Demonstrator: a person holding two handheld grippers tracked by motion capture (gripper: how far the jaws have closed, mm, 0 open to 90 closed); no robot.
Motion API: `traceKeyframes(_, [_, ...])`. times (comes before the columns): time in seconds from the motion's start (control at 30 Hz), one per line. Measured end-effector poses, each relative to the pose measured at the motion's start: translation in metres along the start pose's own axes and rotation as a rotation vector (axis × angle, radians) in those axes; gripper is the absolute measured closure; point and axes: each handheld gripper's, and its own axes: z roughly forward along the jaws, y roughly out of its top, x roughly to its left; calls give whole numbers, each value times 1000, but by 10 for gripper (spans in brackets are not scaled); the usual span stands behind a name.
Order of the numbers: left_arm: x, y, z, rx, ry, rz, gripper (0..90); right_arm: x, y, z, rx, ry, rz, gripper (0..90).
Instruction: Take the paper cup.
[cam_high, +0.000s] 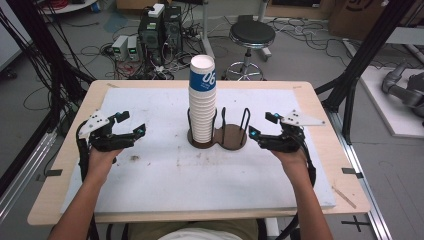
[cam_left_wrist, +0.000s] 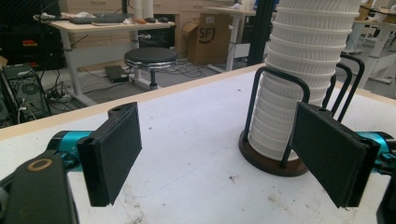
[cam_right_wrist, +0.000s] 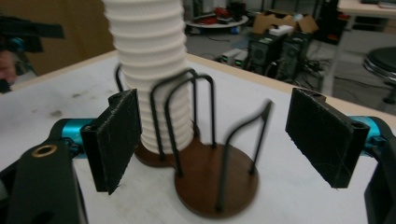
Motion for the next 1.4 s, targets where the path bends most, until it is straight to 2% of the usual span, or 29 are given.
traceKeyframes(0.1, [2,0,0,5,1,-5,164,11,13,14,-18,39,-14,188])
traceKeyframes(0.3, [2,-1,1,7,-6,-13,164,25,33,45,-7,94,-49,187])
traceKeyframes(0.57, [3,-2,1,11,-5,-14,164,32,52,71,-13,133,-55,188])
traceKeyframes(0.6, [3,-2,1,11,-5,-15,164,34,58,78,-17,140,-52,188])
traceKeyframes(0.67, [3,-2,1,12,-6,-15,164,35,60,80,-14,148,-48,187])
traceKeyframes(0.7, [3,-2,1,12,-6,-15,164,38,65,89,-7,163,-57,187])
traceKeyframes(0.77, [3,-2,1,11,-7,-16,164,39,66,92,-1,166,-58,187])
traceKeyframes(0.83, [3,-2,1,10,-8,-16,164,42,69,102,11,169,-64,187])
traceKeyframes(1.0, [3,-1,1,19,-12,-30,164,41,72,116,20,153,-43,187])
traceKeyframes(1.07, [4,0,1,12,-17,-43,164,41,73,122,23,167,-35,177])
traceKeyframes(1.2, [5,4,0,1,-28,-57,164,44,72,132,40,163,-50,142])
traceKeyframes(1.23, [5,7,0,-3,-43,-68,164,44,72,133,38,160,-54,143])
traceKeyframes(1.27, [5,7,0,-3,-43,-68,164,44,72,133,38,160,-54,143])
traceKeyframes(1.3, [5,11,1,-2,-67,-68,164,44,72,133,34,160,-64,149])
traceKeyframes(1.4, [4,18,3,-4,-85,-60,164,44,72,133,34,163,-66,152])
